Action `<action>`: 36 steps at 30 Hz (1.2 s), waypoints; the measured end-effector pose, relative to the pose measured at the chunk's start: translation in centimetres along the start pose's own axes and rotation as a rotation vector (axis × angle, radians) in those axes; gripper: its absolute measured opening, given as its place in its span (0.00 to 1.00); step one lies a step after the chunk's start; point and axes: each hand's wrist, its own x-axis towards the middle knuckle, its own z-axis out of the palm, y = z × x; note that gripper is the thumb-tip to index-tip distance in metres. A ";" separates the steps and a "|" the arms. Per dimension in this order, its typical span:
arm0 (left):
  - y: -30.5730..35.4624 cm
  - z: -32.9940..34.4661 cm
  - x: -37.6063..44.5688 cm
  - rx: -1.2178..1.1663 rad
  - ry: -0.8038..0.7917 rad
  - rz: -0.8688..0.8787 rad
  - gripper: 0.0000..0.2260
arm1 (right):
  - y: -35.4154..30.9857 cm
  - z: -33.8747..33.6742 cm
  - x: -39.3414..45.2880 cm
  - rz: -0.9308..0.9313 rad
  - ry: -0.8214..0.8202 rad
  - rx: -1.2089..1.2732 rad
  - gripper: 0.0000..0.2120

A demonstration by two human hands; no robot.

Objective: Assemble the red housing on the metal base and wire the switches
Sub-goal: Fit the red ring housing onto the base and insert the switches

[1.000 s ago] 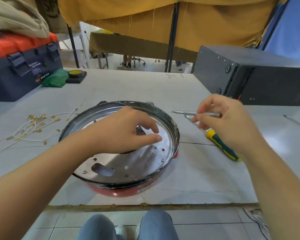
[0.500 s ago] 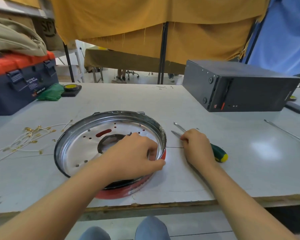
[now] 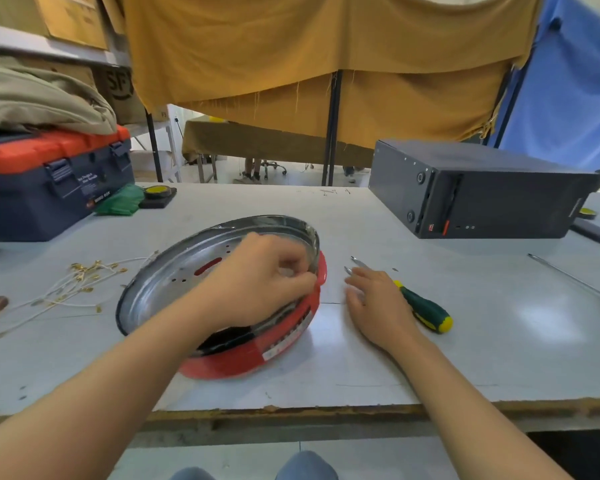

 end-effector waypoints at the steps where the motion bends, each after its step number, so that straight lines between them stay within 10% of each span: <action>1: 0.2 -1.0 0.1 -0.027 0.055 -0.006 0.11 | -0.3 -0.2 0.0 0.007 -0.022 0.063 0.14; 10: -1.0 -8.5 -1.5 -0.849 0.586 -0.296 0.12 | -5.5 -0.2 1.2 0.096 -0.200 0.738 0.18; 16: -5.2 -6.8 -3.9 -1.387 0.619 -0.554 0.11 | -7.1 -0.1 2.3 0.186 -0.341 1.427 0.17; 20: -7.9 -4.9 -4.8 -1.500 0.595 -0.543 0.11 | -6.5 -0.5 3.0 0.372 -0.350 1.454 0.18; 36: -12.4 -2.5 -6.4 -0.832 0.269 -0.763 0.18 | -4.8 -1.0 4.4 0.438 -0.227 1.164 0.14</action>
